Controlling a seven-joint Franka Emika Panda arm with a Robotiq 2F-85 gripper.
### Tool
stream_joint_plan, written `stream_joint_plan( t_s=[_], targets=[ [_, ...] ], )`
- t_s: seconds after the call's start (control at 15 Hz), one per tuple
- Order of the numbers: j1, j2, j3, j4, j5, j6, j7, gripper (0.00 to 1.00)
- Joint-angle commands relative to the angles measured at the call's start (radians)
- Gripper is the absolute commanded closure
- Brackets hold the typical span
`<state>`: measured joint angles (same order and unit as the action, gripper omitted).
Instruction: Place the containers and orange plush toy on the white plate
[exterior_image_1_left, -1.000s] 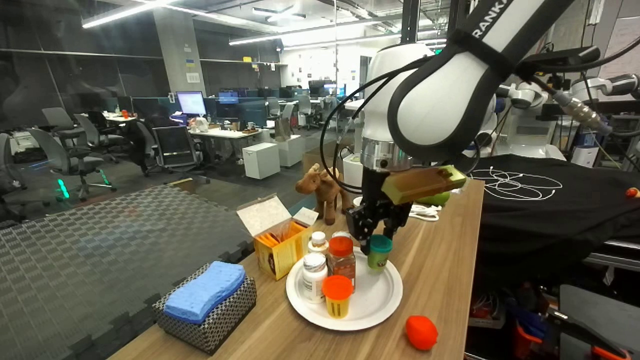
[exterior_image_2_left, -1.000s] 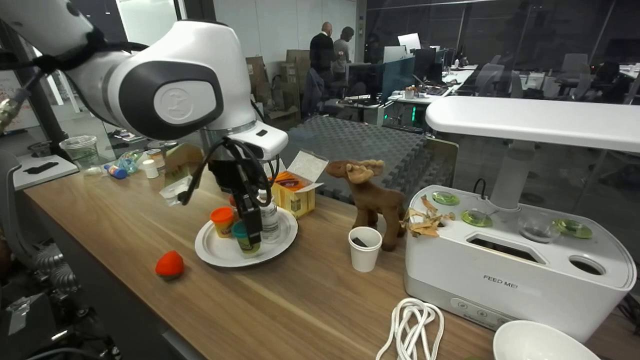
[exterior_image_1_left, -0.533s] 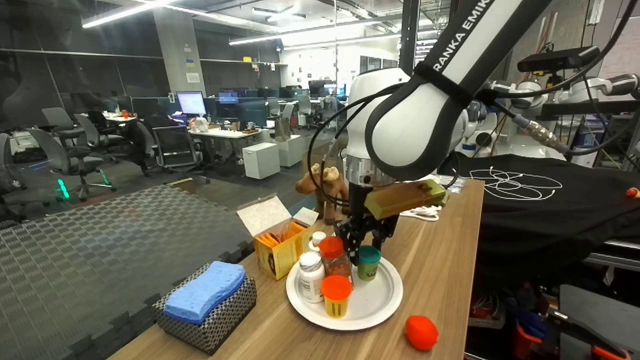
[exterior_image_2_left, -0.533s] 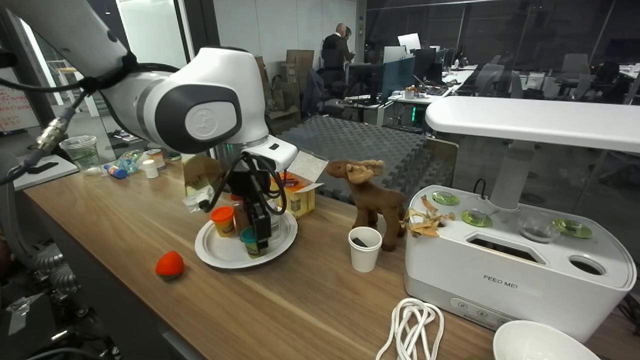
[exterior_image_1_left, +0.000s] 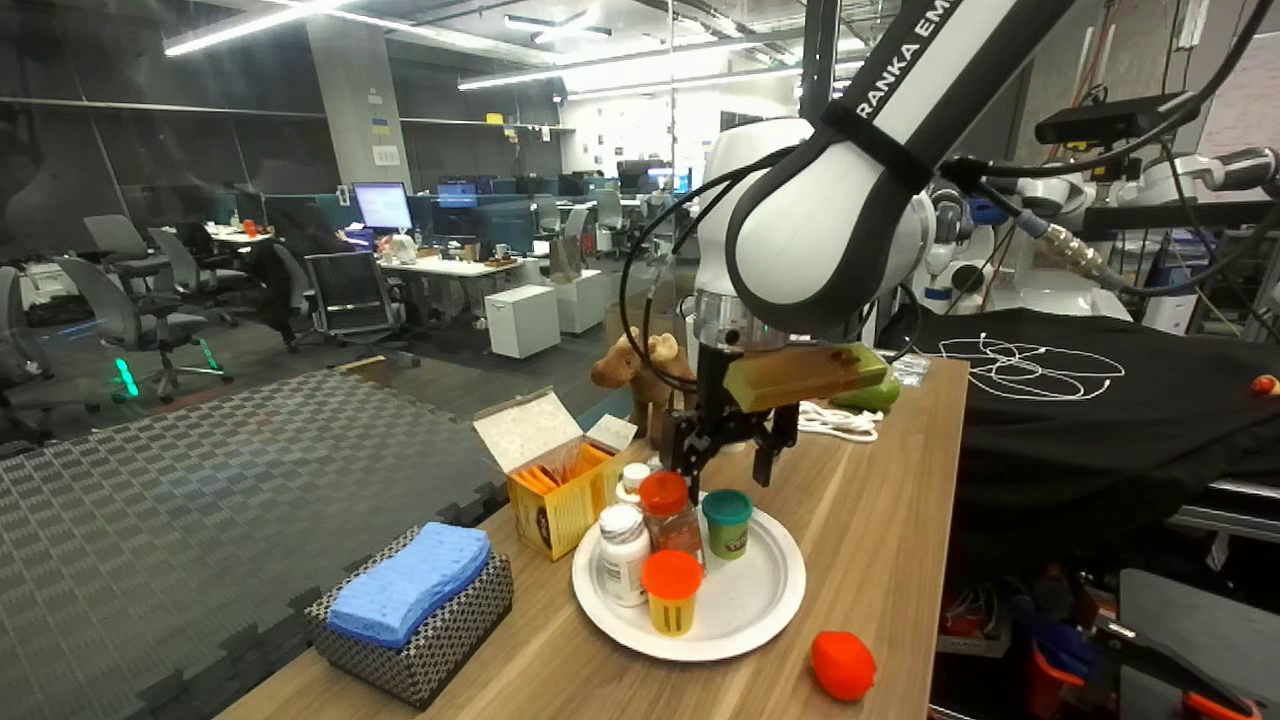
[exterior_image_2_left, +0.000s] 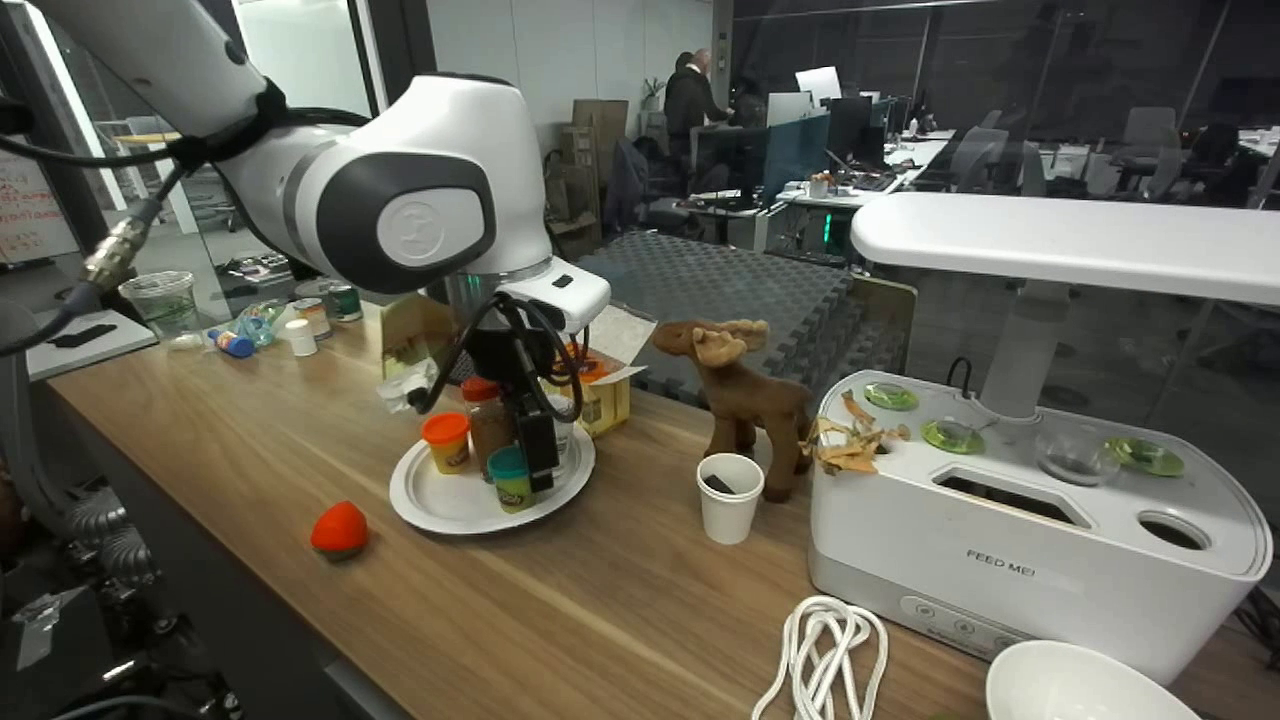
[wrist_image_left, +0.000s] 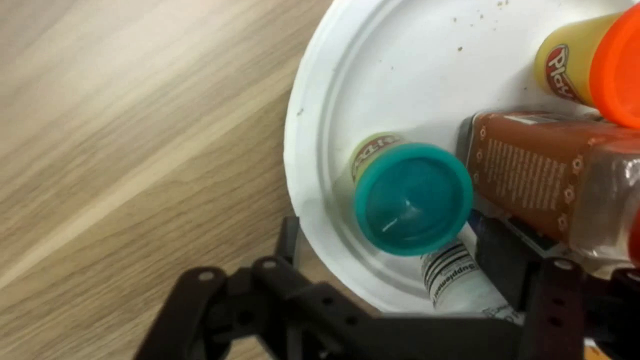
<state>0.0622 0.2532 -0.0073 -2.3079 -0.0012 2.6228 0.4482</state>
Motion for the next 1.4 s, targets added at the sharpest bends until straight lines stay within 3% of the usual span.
stream_joint_plan(
  t_s=[0.0,0.47,0.73,1.0,1.33],
  targets=[
    [-0.006,-0.084,-0.016,-0.028,0.026,-0.004,-0.031,0.00],
    [-0.022,-0.222,-0.011,-0.085,0.038,-0.053,-0.062,0.00],
    [-0.013,-0.328,0.002,-0.171,-0.032,-0.137,0.042,0.00],
    [-0.011,-0.426,0.058,-0.278,-0.088,-0.175,0.161,0.00],
    [0.036,-0.482,0.141,-0.394,0.017,-0.147,0.124,0.00]
  ],
)
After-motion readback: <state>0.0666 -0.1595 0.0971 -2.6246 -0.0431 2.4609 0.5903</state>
